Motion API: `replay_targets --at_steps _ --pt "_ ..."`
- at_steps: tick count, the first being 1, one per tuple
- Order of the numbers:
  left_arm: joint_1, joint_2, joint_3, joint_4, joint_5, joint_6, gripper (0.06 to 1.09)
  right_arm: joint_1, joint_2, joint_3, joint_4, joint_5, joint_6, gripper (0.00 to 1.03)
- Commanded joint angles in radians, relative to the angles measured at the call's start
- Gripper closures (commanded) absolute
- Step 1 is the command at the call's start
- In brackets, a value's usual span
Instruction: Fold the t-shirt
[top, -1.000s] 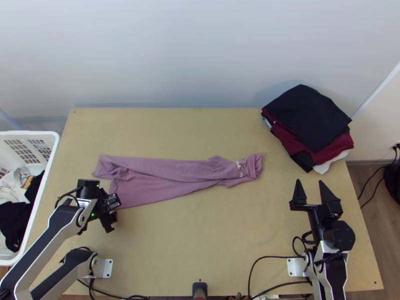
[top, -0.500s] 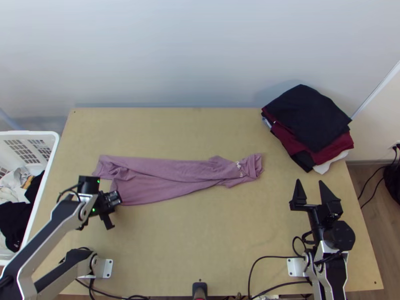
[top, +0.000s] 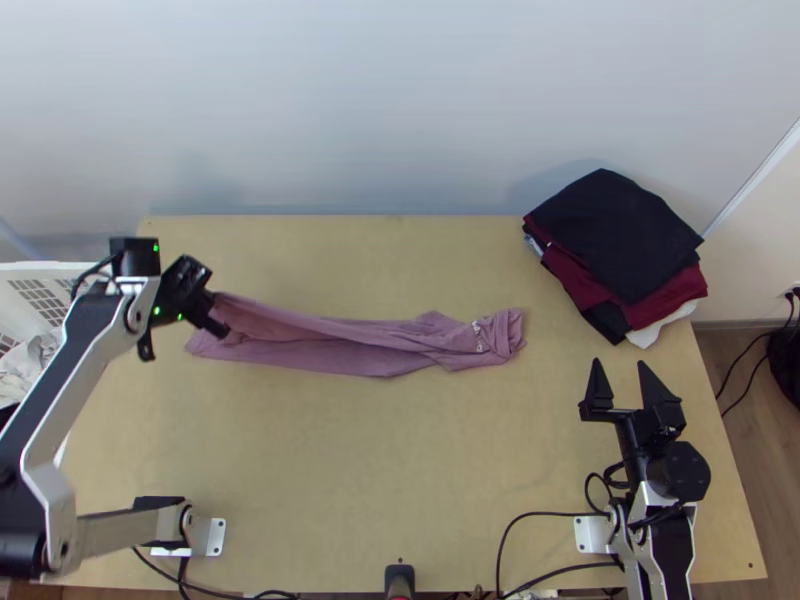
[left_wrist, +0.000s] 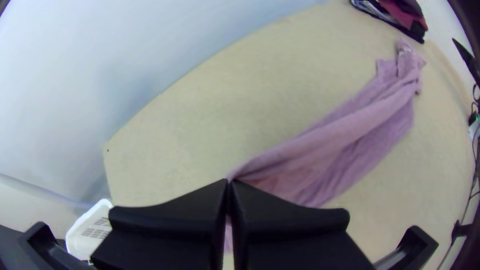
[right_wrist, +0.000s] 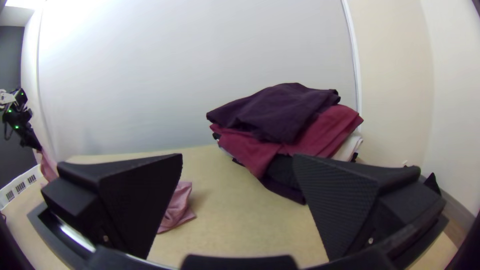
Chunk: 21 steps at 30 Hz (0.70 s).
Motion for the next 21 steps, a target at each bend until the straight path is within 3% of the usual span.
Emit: replay_targets --at_steps 1,8,10,21 --pt "0.007 0.087 0.049 0.021 0.005 -0.090 1.05 -0.006 -0.003 -0.010 -0.006 0.003 -0.013 0.03" --pt "-0.005 0.215 0.147 0.074 0.005 -0.229 1.05 -0.005 -0.003 -0.010 -0.006 0.003 0.001 0.03" --pt "-0.005 0.263 0.183 0.093 -0.004 -0.252 1.05 0.023 -0.003 -0.010 -0.006 0.003 0.073 0.03" --pt "0.027 0.611 0.574 0.084 -0.084 -0.495 1.05 0.175 -0.003 -0.010 -0.006 0.003 0.089 0.03"
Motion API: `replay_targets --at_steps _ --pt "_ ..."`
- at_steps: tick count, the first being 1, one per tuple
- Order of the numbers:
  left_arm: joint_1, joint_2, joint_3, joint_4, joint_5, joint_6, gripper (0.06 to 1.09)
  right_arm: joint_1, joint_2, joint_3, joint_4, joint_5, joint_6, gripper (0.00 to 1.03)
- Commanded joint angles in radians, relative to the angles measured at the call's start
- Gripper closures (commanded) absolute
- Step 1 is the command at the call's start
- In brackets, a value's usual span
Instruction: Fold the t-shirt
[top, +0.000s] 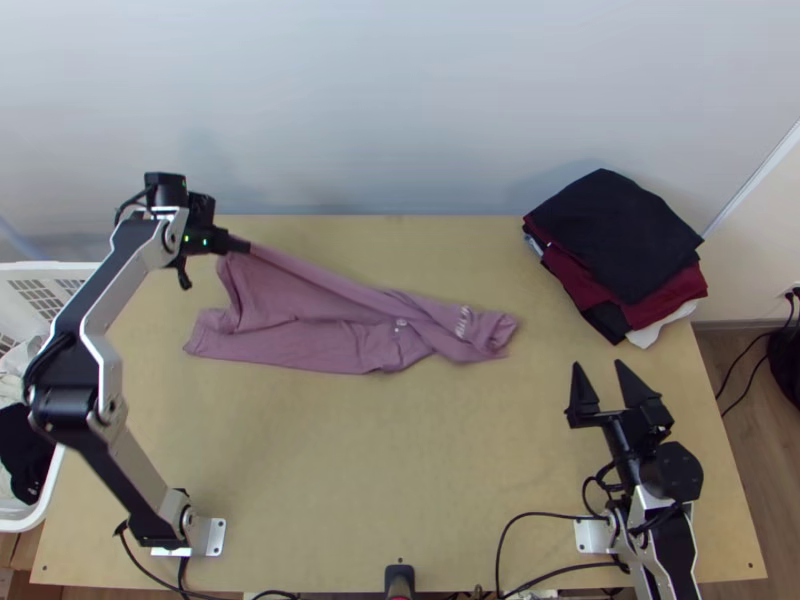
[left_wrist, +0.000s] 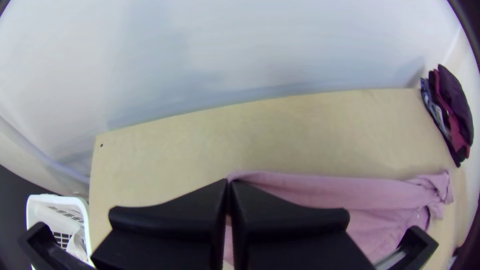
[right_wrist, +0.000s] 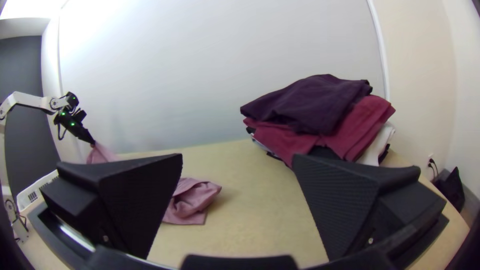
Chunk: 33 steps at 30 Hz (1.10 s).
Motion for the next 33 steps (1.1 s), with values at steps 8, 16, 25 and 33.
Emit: replay_targets --at_steps 8,16,25,33 --pt "-0.036 0.203 0.065 -0.017 -0.155 -0.184 1.05 -0.008 -0.003 -0.009 -0.019 0.059 0.034 0.03" --pt "-0.062 0.161 -0.085 0.066 -0.155 -0.211 1.05 -0.001 0.040 0.046 -0.048 0.055 0.034 0.03" --pt "-0.045 0.149 -0.165 0.109 -0.152 -0.240 1.05 0.034 0.413 0.278 -0.145 -0.014 -0.009 0.03" --pt "-0.044 0.144 -0.188 0.138 -0.148 -0.253 1.05 0.175 0.740 0.437 -0.219 -0.025 -0.126 0.03"
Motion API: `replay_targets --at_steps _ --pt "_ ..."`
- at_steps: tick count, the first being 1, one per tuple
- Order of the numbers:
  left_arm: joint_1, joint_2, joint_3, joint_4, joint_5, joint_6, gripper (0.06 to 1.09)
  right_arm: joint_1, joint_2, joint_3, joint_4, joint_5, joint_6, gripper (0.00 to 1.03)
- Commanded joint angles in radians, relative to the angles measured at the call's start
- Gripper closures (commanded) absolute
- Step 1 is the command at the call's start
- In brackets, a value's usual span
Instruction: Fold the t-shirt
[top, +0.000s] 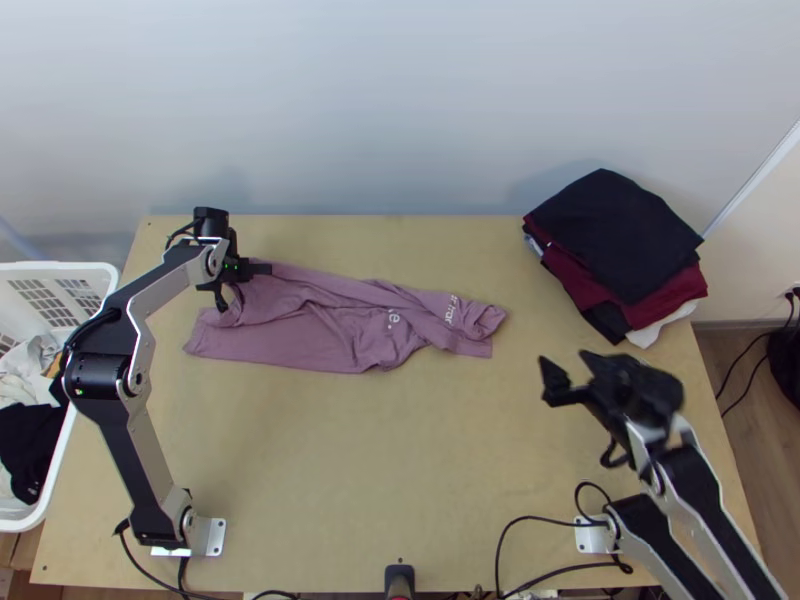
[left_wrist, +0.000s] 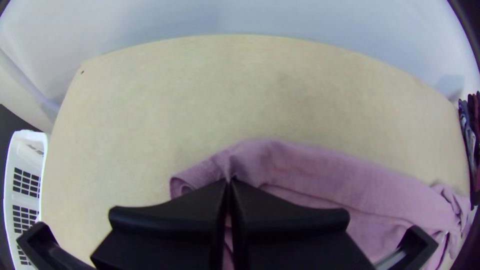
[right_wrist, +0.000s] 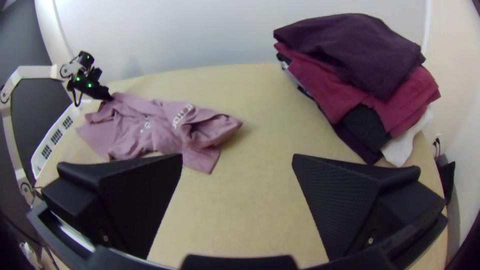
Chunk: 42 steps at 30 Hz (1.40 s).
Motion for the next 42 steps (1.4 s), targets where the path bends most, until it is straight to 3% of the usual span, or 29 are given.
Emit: replay_targets --at_steps 1,10,18,27,36,37,38,40,42 --pt "0.012 -0.003 -0.048 -0.011 -0.001 -0.023 1.05 0.044 0.077 0.032 0.021 -0.003 -0.090 0.03" --pt "0.015 -0.033 -0.099 0.035 0.008 -0.031 1.05 0.125 0.416 0.093 0.179 0.054 -0.251 0.04" --pt "0.014 -0.051 -0.137 0.055 0.015 -0.049 1.05 0.179 0.569 0.129 0.381 0.078 -0.323 0.38" --pt "-0.001 -0.054 -0.145 0.071 0.016 -0.060 1.05 0.268 0.709 0.224 0.409 0.085 -0.344 0.38" --pt "-0.008 -0.057 -0.143 0.072 0.016 -0.068 1.05 0.254 0.900 0.310 0.483 0.091 -0.352 0.38" --pt "-0.008 -0.059 -0.143 0.072 0.016 -0.068 1.05 0.251 0.922 0.317 0.483 0.091 -0.354 0.41" --pt "-0.006 -0.059 -0.143 0.072 0.016 -0.068 1.05 0.249 0.936 0.322 0.486 0.091 -0.354 0.51" --pt "-0.001 -0.059 -0.142 0.072 0.016 -0.068 1.05 0.245 0.950 0.323 0.515 0.091 -0.355 0.84" --pt "-0.001 -0.060 -0.142 0.071 0.016 -0.068 1.05 0.240 0.951 0.328 0.536 0.091 -0.351 0.84"
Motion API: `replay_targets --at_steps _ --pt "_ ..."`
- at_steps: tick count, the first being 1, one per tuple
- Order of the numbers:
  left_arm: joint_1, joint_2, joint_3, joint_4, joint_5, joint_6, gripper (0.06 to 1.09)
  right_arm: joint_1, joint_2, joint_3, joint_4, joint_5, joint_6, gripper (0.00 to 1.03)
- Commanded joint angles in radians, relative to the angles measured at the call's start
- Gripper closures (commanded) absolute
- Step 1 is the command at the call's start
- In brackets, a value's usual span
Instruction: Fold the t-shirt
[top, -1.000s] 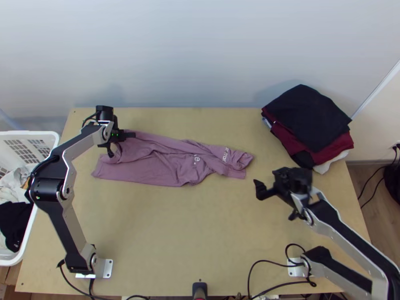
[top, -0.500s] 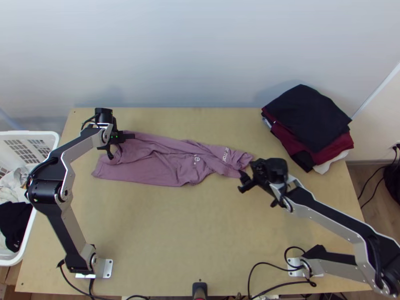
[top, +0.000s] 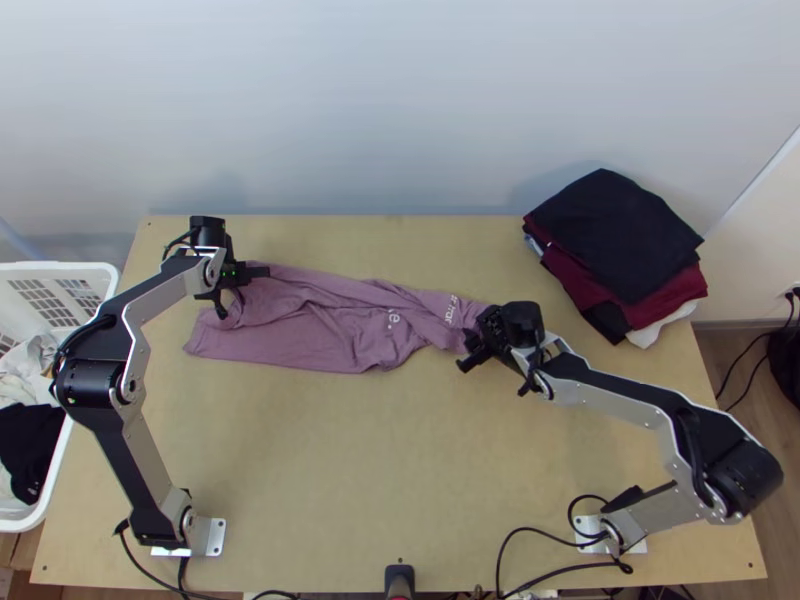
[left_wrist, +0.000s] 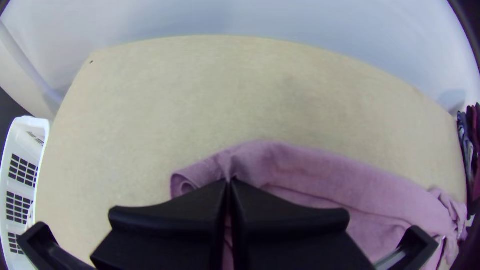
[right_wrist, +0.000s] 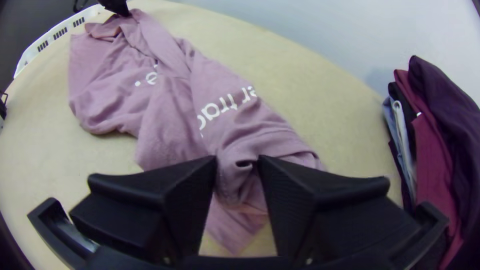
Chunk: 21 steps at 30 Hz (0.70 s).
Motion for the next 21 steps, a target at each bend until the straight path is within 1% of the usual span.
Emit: replay_targets --at_steps 1,6,10,13,15,21 --pt "-0.001 -0.011 -0.041 -0.021 0.012 -0.016 1.05 -0.010 0.015 0.032 0.040 0.008 -0.016 0.85" --pt "0.000 -0.011 -0.044 -0.021 0.018 -0.016 1.05 -0.031 0.003 0.077 0.051 0.020 0.012 0.91" --pt "-0.001 -0.011 -0.043 -0.020 0.018 -0.016 1.05 -0.066 0.036 0.133 0.063 0.021 0.018 0.96" --pt "-0.004 -0.011 -0.039 -0.020 0.018 -0.017 1.05 -0.097 0.076 0.176 0.077 0.034 0.045 0.97" --pt "-0.004 -0.013 -0.039 -0.020 0.018 -0.019 1.05 -0.119 0.115 0.222 0.084 0.064 0.079 0.97" --pt "-0.006 -0.014 -0.038 -0.023 0.018 -0.020 1.05 -0.183 0.257 0.357 0.092 0.118 0.151 0.97"
